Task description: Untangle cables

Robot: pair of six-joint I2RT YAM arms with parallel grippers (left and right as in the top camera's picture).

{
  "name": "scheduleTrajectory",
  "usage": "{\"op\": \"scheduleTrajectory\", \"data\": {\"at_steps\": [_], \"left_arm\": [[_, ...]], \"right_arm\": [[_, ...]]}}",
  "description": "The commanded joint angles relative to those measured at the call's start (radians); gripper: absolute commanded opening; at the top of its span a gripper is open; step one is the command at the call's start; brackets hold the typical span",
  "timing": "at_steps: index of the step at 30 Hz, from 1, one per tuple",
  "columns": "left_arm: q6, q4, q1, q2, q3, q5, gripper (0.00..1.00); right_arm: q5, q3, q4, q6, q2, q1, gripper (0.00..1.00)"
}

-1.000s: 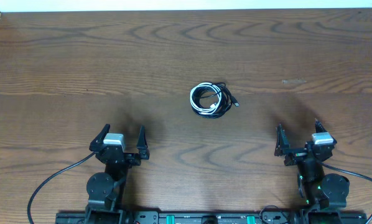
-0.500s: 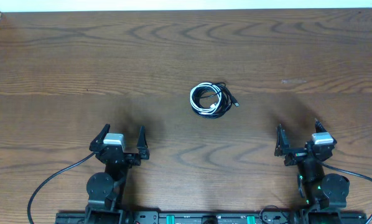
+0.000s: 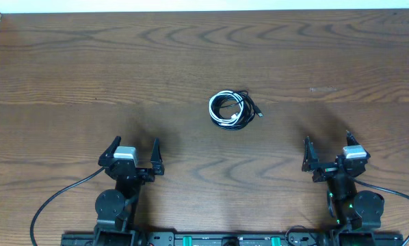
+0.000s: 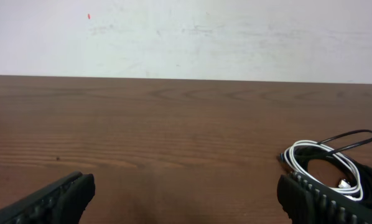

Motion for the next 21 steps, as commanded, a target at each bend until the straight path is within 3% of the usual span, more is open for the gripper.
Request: {"op": "scheduleTrajectory", "data": {"at_steps": [1,5,10,12,14,17,21], "left_arm": [[0.014,-0.043,-0.002,-0.006,-0.011,-0.074,1.0],[-0.057,-0.031,-0.002,-0.006,-0.011,-0.062,1.0],[-0.354,-0.029,-0.002,0.009,-0.01,0.153,1.0],[-0.463,0.059,-0.002,0.013,-0.01,0.237,0.99],[-0.47,0.209,-0.002,0.013,-0.01,0.344,1.0],[-0.47,0.464,-0.002,0.013,0.006,0.392,1.0],[-0.467,0.529,-0.002,0.014,0.12,0.376,1.0]], "right_arm": [[-0.007,-0.001,-0.004,0.003,-0.005,-0.009,0.99],[-0.007,-0.001,-0.004,0.003,-0.005,-0.009,0.99],[-0.007,-0.001,-0.004,0.003,-0.005,-0.009,0.99],[-0.007,-0.001,-0.004,0.003,-0.005,-0.009,0.99],[-0.007,-0.001,-0.004,0.003,-0.005,-0.009,0.99],[-0.007,-0.001,-0.004,0.003,-0.005,-0.009,0.99],[-0.007,-0.001,-0.004,0.003,-0.005,-0.009,0.99]]}}
